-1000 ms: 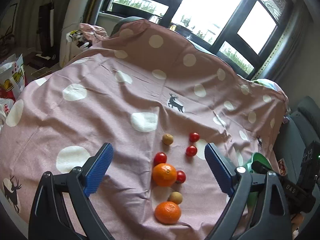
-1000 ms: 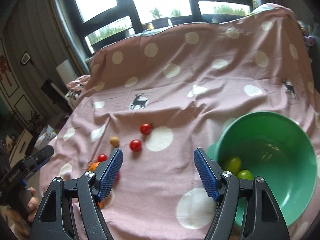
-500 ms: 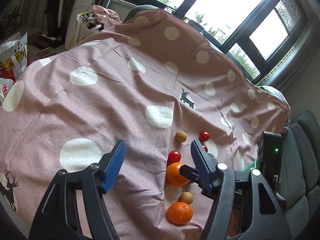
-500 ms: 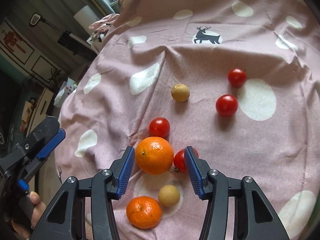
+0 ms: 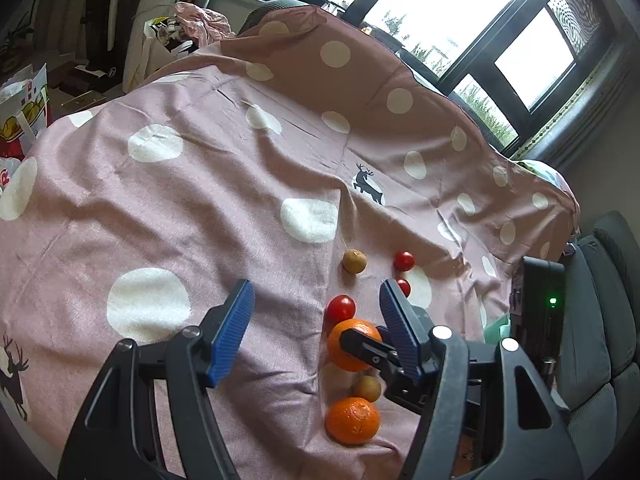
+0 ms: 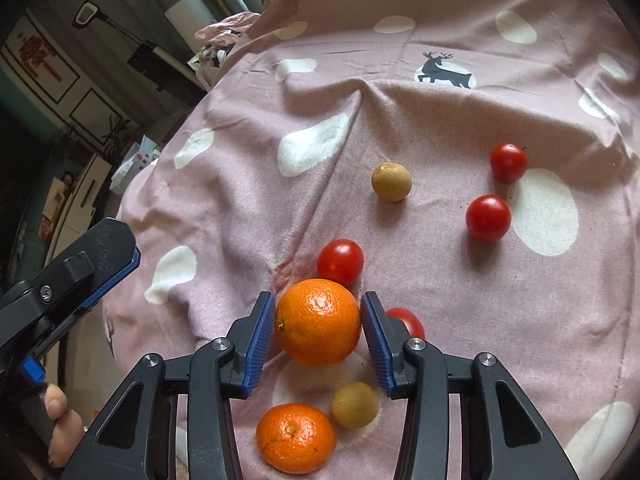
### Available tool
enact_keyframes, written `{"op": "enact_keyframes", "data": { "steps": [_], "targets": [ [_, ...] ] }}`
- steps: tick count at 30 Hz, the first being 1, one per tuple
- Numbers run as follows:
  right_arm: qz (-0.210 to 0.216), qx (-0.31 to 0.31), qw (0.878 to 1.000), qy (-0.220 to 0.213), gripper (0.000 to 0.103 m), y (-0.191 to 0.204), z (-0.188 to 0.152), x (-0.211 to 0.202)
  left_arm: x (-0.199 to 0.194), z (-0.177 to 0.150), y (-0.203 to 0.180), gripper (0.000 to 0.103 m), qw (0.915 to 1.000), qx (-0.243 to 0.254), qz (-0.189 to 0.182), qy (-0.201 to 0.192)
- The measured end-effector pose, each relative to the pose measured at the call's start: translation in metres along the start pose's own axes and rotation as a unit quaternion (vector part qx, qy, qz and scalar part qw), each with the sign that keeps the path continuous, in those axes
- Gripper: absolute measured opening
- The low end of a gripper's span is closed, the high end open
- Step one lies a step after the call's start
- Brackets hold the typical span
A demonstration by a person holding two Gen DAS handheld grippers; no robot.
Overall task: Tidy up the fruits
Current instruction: 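Move the right gripper down over the large mandarin, then close the right gripper around the large mandarin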
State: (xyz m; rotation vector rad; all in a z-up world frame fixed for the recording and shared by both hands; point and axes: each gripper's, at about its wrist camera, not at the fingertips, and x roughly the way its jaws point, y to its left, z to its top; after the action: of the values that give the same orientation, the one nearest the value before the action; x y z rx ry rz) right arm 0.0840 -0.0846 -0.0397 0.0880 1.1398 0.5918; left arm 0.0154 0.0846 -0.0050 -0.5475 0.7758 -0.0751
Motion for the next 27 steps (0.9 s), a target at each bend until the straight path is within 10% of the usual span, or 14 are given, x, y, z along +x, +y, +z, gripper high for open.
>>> {"op": "enact_keyframes", "data": {
  "steps": [5,10,14,27],
  "targets": [
    [0.025,0.03,0.999,-0.018,0.013,-0.025,-0.007,-0.04,0.007,-0.006,-0.015,0.063,0.9996,0.023,-0.009,0.012],
    [-0.027,0.058,0.998,-0.009,0.013,-0.057,-0.019,-0.047,0.021,-0.015,-0.029,0.057,0.9984,0.044,-0.005,0.034],
    [0.008,0.088,0.996,-0.032,0.013,-0.075,-0.02,-0.051,0.034,-0.023,-0.035,0.041,0.9961,0.053,-0.012,0.069],
    [0.102,0.055,0.993,0.028,0.036,-0.039,0.026,-0.005,0.066,-0.041,-0.042,0.04,0.9886,0.052,0.011,0.141]
  ]
}}
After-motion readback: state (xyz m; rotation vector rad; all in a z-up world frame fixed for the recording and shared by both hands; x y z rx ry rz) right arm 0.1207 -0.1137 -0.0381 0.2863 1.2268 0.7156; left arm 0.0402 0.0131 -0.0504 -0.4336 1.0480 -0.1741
